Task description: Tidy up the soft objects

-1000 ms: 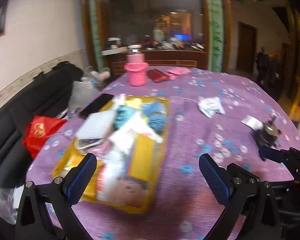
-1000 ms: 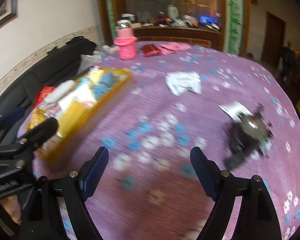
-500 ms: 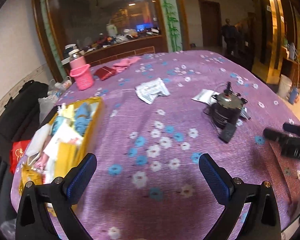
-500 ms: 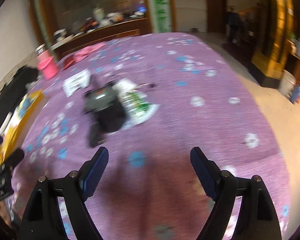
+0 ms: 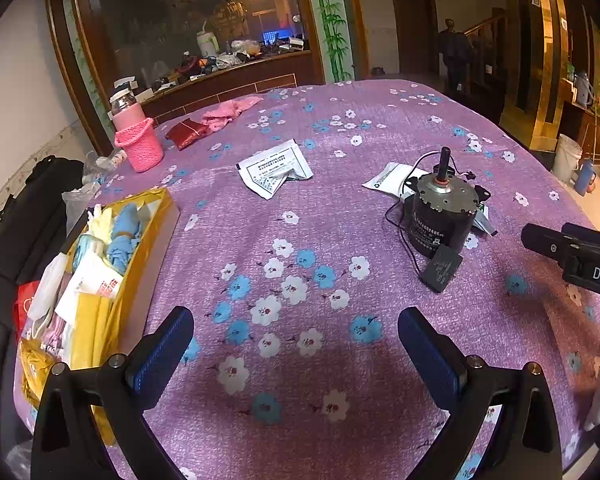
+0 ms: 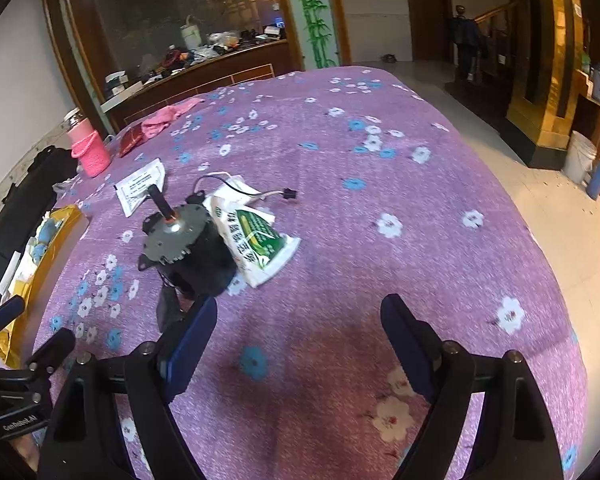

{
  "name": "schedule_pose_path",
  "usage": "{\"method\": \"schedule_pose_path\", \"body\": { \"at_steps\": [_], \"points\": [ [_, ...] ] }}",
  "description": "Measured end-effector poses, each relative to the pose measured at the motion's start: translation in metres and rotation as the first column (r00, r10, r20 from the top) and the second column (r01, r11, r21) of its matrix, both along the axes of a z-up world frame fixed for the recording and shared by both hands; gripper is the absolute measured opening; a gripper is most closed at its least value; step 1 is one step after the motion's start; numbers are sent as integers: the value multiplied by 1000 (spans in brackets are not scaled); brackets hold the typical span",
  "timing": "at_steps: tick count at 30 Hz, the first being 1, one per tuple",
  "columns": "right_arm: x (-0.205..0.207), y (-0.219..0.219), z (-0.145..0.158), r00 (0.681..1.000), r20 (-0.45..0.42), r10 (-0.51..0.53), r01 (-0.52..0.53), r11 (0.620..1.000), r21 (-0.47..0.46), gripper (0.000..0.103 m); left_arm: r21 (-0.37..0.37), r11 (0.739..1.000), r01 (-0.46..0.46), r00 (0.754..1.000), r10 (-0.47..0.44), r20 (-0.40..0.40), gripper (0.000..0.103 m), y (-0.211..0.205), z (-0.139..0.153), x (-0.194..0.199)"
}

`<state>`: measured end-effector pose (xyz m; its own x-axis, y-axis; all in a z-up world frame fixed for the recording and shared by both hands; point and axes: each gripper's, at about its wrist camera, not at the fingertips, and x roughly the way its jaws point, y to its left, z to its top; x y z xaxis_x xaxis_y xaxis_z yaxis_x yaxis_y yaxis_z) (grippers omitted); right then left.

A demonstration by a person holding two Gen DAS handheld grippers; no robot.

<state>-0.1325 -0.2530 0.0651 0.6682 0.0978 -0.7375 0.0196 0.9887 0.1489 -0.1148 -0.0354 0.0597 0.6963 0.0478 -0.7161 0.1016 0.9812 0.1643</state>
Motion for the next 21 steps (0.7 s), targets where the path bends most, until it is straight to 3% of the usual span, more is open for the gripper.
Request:
{"method": "schedule_pose_path", "body": {
  "at_steps": [21],
  "points": [
    [5,5,4,1000,9,21,-21,999,-29,83,-10,1000,2,1000,-2,-14,102,-7,-3,11]
  ]
}}
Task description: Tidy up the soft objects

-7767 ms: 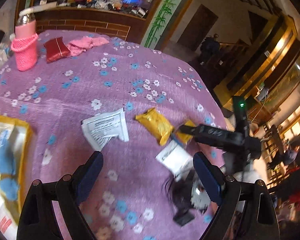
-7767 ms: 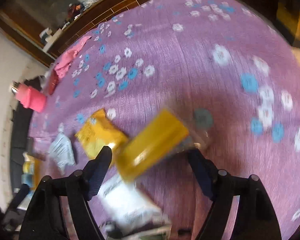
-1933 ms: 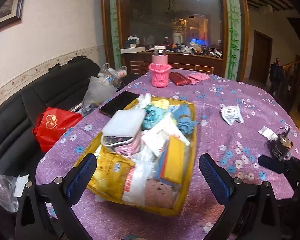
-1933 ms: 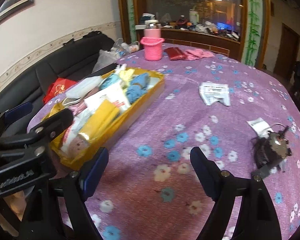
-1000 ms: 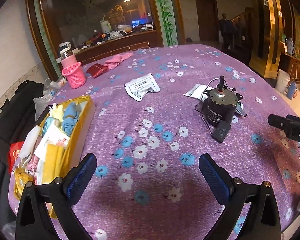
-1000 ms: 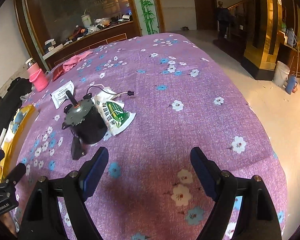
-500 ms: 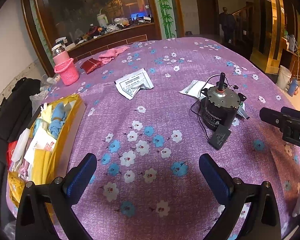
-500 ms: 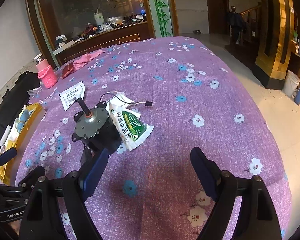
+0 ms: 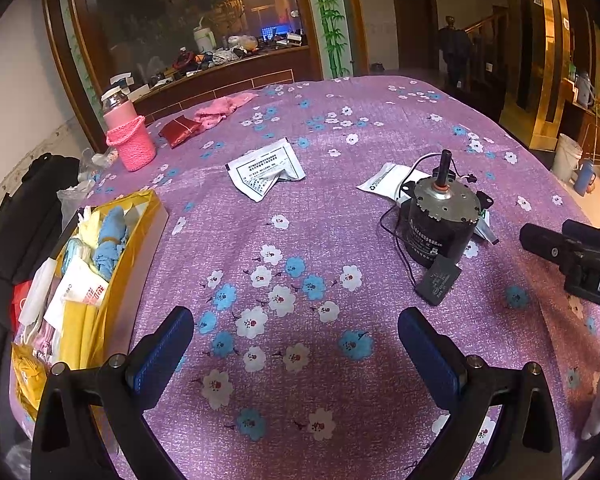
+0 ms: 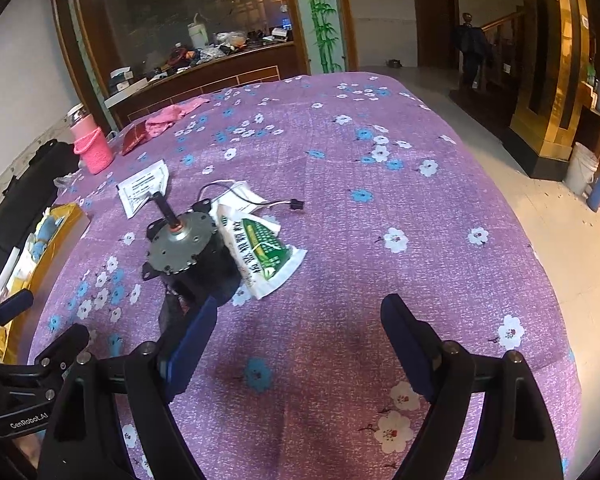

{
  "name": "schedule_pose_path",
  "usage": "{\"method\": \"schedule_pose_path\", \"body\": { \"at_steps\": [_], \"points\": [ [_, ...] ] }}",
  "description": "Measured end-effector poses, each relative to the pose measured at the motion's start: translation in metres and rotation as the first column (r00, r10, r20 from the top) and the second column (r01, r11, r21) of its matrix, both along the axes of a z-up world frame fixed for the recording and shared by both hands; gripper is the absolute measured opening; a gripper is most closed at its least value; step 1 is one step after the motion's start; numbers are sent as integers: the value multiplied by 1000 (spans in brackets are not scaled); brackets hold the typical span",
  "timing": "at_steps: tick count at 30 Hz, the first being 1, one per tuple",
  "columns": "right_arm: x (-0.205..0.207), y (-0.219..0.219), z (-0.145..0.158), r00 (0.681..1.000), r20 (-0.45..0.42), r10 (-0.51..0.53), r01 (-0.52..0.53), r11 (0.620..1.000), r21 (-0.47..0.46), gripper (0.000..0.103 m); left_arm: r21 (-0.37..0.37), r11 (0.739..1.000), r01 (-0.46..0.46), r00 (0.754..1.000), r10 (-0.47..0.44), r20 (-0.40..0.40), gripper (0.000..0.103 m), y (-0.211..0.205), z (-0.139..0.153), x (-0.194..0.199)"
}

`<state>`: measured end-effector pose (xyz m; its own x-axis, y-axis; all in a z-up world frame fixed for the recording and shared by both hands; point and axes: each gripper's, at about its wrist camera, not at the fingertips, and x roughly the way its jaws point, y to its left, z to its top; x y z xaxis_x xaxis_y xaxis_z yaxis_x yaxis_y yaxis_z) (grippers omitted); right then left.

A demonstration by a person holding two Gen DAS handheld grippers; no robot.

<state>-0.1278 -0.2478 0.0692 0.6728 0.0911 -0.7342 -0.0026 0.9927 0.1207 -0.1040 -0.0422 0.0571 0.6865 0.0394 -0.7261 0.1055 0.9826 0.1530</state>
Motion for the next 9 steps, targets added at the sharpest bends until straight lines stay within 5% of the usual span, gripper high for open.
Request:
{"method": "schedule_pose_path", "body": {
  "at_steps": [9],
  "points": [
    [-1,8,-1,1000,-8,10,-10,1000,-13,83,-3,1000,-17,999,17,27,103,7,4,-3]
  ]
}}
